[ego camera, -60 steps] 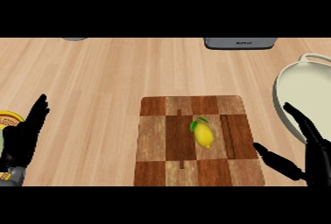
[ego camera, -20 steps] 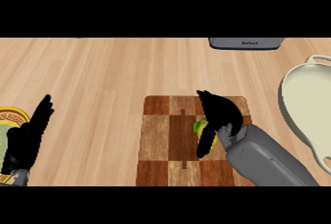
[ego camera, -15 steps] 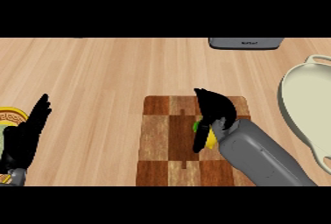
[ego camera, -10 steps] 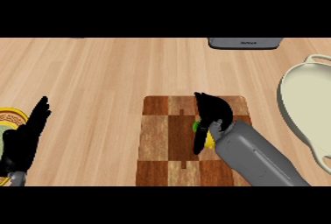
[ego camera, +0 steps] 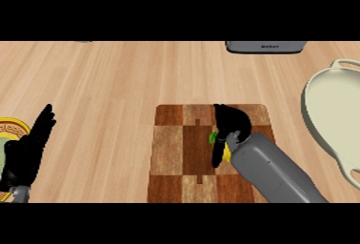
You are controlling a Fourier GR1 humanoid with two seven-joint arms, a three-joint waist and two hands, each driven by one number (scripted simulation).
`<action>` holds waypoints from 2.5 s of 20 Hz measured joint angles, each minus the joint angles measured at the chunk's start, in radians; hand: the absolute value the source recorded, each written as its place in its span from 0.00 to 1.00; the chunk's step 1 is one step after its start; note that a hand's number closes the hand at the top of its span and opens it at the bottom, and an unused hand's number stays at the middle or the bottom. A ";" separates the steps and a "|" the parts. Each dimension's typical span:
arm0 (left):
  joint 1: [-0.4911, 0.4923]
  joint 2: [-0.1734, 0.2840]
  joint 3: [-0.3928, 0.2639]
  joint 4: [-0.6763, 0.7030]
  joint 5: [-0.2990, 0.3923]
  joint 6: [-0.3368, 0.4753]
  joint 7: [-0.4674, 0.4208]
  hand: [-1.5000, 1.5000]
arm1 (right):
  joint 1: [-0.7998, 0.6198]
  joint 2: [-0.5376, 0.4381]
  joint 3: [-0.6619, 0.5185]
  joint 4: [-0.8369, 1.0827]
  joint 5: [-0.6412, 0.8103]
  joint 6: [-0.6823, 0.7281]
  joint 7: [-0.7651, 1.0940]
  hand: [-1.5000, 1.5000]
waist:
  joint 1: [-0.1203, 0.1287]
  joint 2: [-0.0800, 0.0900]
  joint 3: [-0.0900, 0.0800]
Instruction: Pick the lemon from the cutting board and place it in the pot
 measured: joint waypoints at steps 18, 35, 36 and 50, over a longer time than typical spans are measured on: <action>0.015 -0.060 0.089 -0.018 -0.072 -0.084 0.031 0.50 | 0.043 0.047 -0.086 -0.009 0.165 0.097 -0.127 1.00 | 0.001 -0.005 -0.002; 0.063 -0.072 0.129 -0.029 -0.083 -0.078 0.023 0.50 | 0.538 -0.511 -0.151 -0.830 0.317 -0.093 -0.573 1.00 | -0.049 -0.012 0.001; 0.067 -0.068 0.133 -0.035 -0.077 -0.083 0.028 0.50 | 0.549 -0.523 -0.184 -0.864 0.331 -0.121 -0.571 1.00 | -0.050 -0.013 0.001; 0.044 -0.097 0.123 -0.056 -0.116 -0.103 0.049 0.50 | 0.649 -0.524 -0.737 -1.038 0.034 -0.186 -0.645 1.00 | -0.017 -0.003 0.001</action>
